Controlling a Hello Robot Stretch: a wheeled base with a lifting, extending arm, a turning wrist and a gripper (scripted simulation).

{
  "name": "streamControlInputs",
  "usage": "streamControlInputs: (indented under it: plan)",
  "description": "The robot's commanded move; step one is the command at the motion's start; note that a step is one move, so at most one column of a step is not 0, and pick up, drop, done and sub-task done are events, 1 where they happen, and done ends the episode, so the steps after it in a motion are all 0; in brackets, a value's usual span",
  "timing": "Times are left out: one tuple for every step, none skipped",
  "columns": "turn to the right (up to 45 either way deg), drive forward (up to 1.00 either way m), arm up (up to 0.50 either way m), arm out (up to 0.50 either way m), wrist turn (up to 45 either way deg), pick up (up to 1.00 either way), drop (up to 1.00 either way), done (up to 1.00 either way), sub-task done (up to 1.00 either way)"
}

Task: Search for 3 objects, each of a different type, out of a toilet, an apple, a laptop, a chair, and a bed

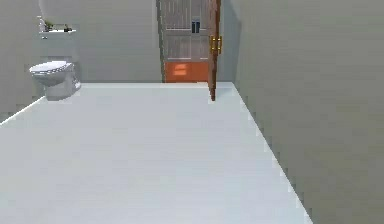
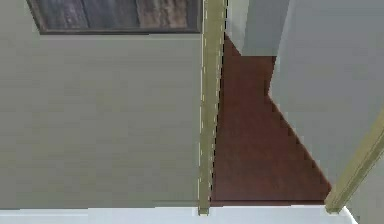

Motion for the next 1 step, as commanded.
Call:
streamControlInputs:
  plan:
    - [-33.0,0.0,0.0,0.0,0.0,0.0,0.0,0.0,0.0]
